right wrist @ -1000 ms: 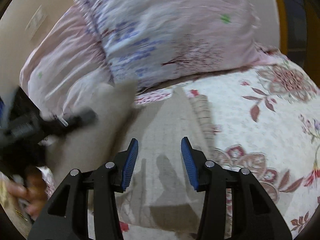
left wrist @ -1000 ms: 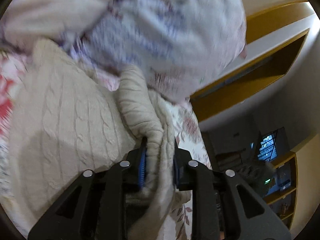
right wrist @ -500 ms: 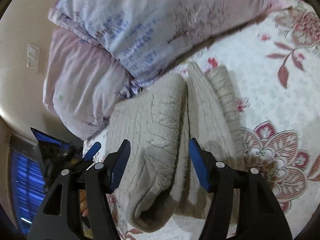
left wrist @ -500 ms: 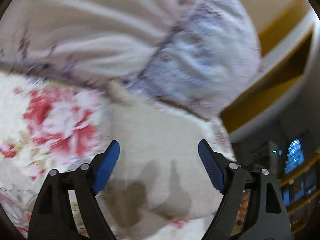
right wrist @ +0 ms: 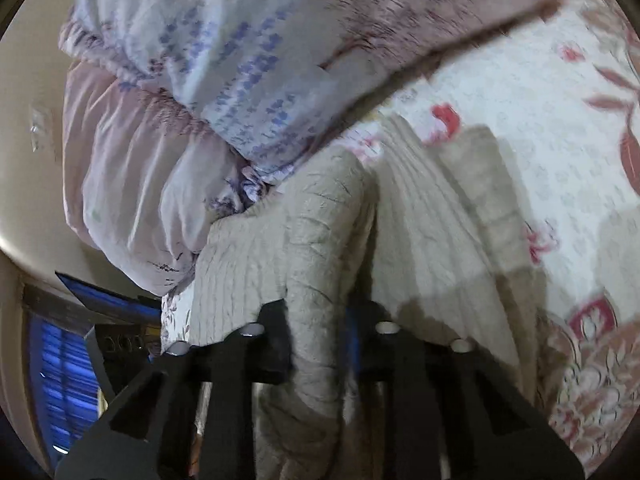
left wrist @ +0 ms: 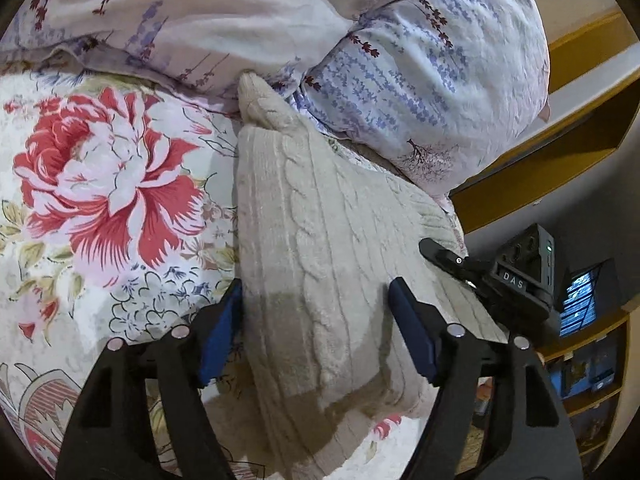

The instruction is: Fold small clothes

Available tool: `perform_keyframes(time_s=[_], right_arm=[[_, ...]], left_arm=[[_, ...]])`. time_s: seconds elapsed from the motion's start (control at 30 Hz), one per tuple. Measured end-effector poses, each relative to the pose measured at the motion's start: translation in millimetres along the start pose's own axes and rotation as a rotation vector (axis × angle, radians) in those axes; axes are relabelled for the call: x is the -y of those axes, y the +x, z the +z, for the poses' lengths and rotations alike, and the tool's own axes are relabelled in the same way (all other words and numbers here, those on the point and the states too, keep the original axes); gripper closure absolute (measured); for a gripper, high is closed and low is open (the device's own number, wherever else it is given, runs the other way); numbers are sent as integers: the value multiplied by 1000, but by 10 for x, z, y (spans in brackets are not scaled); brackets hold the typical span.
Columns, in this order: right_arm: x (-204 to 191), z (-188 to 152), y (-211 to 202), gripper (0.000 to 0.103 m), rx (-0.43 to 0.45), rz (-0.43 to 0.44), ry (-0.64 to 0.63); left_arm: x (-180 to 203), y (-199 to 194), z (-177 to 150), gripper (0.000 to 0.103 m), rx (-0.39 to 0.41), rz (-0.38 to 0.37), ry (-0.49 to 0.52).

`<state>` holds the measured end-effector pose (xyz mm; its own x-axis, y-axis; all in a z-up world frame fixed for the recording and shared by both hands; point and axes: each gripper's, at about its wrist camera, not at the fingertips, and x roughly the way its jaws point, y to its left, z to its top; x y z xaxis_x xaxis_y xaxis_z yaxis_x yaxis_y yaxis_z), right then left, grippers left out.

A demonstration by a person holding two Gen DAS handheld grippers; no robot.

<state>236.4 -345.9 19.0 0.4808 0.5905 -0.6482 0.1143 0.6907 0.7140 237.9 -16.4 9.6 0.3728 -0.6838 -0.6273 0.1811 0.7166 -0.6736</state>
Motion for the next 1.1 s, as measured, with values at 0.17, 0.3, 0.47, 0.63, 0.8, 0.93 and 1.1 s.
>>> perform_keyframes(time_s=[0.17,0.3,0.47,0.63,0.8,0.93,1.1], right_arm=[[-372,-81,-444,87,178,-97,-238],[-336,-92,-722,87,239,-191,-285],[-167,-98,-680,88,213,-254,-279],[-246,-65,-750,88,293,-244,-339],[269,6,-403,87,159,-362,-188],[325,10,-617,66,184,-364,-137],[336,-143,-1111,52,232,-273,-89]], left_arm=[[4,-74,-38,26,4,-17,3],[47,-78,-110,26,-2,-25,23],[143,10,-195,26,-27,-33,55],[181,37,-213,27,-26,-40,62],[234,60,-224,27,-38,-40,78],[243,17,-260,27,-45,-49,81],[244,-113,-336,27,-45,-93,61]])
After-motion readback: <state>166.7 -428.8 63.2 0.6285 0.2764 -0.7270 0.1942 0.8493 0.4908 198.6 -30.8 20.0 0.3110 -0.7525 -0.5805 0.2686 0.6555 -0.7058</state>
